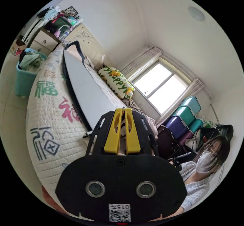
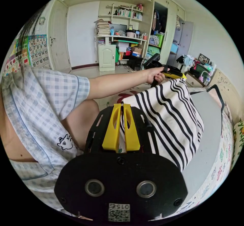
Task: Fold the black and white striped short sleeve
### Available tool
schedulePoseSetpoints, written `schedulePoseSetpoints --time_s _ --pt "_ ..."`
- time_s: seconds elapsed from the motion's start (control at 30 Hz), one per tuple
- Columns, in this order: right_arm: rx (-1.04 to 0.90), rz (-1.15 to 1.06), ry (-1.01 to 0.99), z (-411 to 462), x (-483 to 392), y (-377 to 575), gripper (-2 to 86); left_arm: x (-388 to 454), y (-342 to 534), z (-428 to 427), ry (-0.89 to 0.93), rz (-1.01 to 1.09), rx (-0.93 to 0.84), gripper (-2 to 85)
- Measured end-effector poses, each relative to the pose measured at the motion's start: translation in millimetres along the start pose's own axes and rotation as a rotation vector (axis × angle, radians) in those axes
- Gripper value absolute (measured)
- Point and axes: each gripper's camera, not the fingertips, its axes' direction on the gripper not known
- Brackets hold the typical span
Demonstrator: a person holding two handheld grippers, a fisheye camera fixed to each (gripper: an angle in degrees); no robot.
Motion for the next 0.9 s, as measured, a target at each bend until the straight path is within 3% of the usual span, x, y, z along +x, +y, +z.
schedulePoseSetpoints --time_s 0.27,0.53,0.77,0.9 --pt "-0.127 0.058 -0.094 58.3 11.6 -49.7 0.0 -57.9 -9.3 -13.6 0.003 -0.168 -0.031 0.9" --pt "-0.156 -0.01 -0.07 75.2 -4.0 -77.2 -0.2 -31.7 -26.6 -25.9 -0.197 -0.129 -0.115 8.9" --pt "-0.219 -0.029 -0.086 91.1 -0.5 -93.1 0.4 -12.7 -36.2 24.4 -0.374 -0.089 -0.293 4.9" --pt "-0.237 -0.017 -0.065 86.8 2.9 -97.1 3.4 -2.3 -40.6 32.2 -0.418 -0.07 -0.289 3.3"
